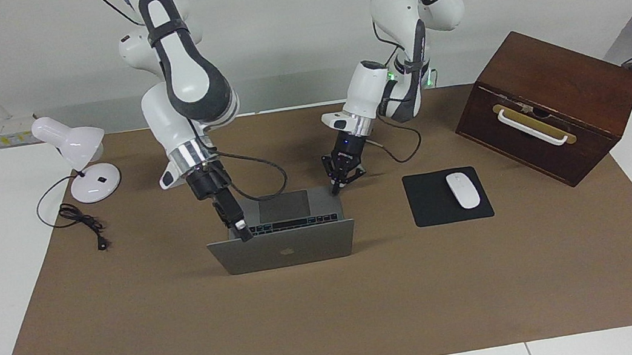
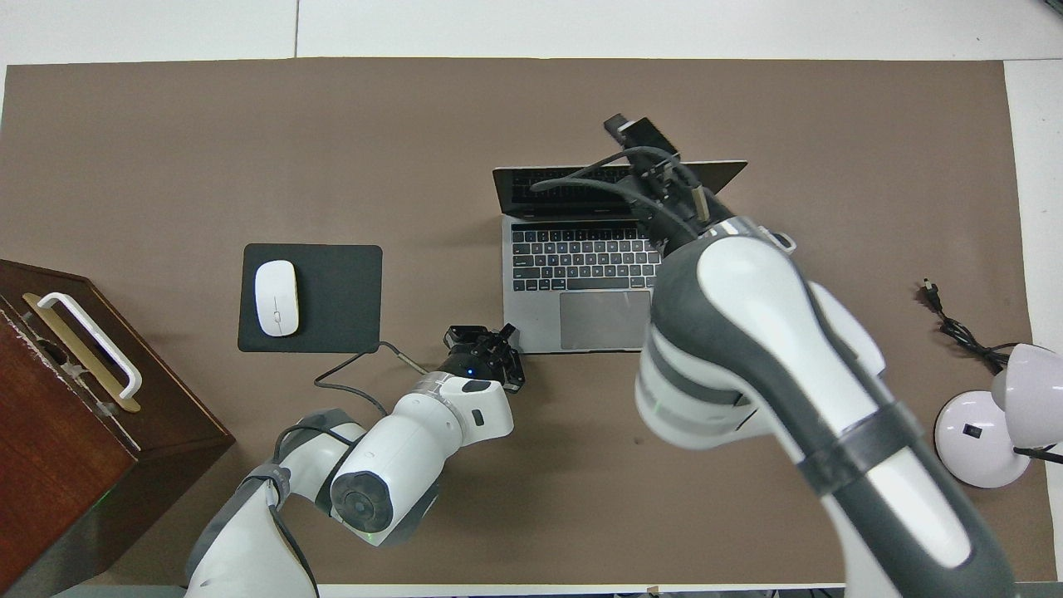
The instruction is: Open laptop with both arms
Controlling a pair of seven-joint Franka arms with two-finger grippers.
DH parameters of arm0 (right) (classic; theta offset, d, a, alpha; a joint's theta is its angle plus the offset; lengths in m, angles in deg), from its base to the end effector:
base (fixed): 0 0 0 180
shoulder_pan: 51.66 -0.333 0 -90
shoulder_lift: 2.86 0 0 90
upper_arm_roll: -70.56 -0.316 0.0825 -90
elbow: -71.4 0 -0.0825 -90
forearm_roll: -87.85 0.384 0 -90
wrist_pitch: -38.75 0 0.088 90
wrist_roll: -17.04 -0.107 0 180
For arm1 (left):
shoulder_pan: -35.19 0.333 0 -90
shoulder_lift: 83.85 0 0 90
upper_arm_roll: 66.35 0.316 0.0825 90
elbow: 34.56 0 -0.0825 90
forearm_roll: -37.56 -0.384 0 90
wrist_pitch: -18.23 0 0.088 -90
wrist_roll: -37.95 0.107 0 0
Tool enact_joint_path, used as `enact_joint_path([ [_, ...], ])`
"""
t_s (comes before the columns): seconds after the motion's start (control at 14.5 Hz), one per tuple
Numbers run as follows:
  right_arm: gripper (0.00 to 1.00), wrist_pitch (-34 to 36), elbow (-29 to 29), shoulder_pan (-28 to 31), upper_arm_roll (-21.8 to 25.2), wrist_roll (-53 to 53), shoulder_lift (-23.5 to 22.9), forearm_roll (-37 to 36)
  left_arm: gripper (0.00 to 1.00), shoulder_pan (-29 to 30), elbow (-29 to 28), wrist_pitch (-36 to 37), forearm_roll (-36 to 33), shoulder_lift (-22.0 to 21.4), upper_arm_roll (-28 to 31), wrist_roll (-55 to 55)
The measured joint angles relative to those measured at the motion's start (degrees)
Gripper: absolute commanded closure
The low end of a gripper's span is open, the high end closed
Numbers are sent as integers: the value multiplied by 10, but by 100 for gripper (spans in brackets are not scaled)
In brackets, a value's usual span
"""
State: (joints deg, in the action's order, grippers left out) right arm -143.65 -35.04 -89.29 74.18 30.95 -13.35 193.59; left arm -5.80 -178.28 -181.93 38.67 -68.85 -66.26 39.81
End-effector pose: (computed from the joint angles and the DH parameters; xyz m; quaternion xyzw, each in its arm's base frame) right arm 0.5452 0.2631 0.4605 -0.7449 0.4195 -0.2554 0.4515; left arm 0.3904 -0.3351 0.2670 0.8744 -0.3320 0.3335 0.1181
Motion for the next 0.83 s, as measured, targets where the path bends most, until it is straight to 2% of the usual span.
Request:
enact_joint_path([
  [0.14, 0, -28, 15, -46, -4, -14, 6, -9, 100, 0, 0, 0, 0, 0, 0, 0],
  [0.35, 0, -26, 46, -34, -1, -5, 3, -107, 100, 0, 0, 0, 0, 0, 0, 0],
  [0.55, 0, 3, 102, 23, 1, -3, -24, -243, 100, 0, 0, 0, 0, 0, 0, 0],
  [0.69, 0, 67, 129, 74, 3, 3, -42, -332, 100, 0, 0, -1, 0, 0, 0, 0],
  [0.83, 0, 130, 143, 124, 5, 3, -52, -460, 100, 1, 0, -2, 0, 0, 2, -1],
])
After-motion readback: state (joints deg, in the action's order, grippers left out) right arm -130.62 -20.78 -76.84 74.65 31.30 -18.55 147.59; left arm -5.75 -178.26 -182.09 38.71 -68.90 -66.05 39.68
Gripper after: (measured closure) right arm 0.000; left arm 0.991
